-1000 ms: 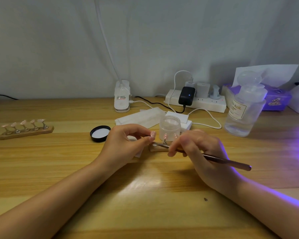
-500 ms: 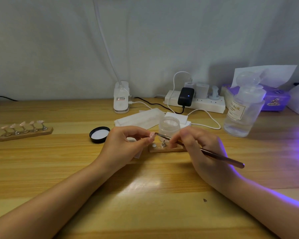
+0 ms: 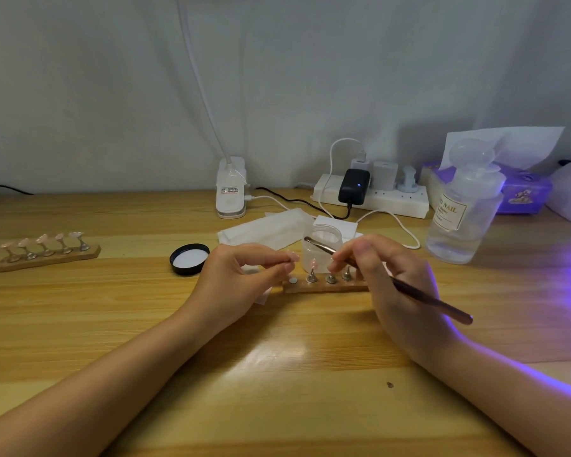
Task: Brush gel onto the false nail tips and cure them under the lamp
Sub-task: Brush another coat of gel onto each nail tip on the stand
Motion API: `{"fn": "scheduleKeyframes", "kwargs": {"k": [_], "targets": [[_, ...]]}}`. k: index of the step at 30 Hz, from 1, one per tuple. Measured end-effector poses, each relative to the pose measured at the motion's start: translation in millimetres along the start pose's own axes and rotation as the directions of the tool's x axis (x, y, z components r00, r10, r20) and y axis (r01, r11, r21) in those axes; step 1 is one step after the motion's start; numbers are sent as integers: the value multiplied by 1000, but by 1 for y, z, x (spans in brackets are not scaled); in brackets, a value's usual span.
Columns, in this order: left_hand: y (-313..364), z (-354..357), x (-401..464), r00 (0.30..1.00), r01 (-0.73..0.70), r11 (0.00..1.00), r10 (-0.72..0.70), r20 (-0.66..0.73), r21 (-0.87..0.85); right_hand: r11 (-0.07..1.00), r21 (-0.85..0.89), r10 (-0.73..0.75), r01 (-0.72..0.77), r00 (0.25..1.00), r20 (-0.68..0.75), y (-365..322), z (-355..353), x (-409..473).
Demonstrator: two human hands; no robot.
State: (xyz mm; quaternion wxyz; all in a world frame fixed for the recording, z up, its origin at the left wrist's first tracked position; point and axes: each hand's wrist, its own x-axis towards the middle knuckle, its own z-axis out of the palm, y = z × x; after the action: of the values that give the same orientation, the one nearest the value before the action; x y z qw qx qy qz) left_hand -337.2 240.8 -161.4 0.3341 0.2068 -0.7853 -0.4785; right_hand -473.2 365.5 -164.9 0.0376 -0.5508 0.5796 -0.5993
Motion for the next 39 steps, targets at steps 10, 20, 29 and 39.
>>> {"fn": "scheduleKeyframes", "kwargs": {"k": [10, 20, 29, 39], "targets": [[-10, 1, 2, 990, -143, 978, 141, 25, 155, 991, -117, -57, 67, 995, 87, 4, 2, 0], [-10, 2, 1, 989, -145, 984, 143, 28, 105, 996, -83, -23, 27, 998, 51, 3, 2, 0], [-12, 1, 1, 986, -165, 979, 160, 44, 120, 1000, 12, -24, 24, 998, 51, 5, 0, -5], [-15, 0, 3, 986, -166, 977, 161, 45, 134, 997, 78, -8, 2, 997, 73, 4, -1, -6]]}}
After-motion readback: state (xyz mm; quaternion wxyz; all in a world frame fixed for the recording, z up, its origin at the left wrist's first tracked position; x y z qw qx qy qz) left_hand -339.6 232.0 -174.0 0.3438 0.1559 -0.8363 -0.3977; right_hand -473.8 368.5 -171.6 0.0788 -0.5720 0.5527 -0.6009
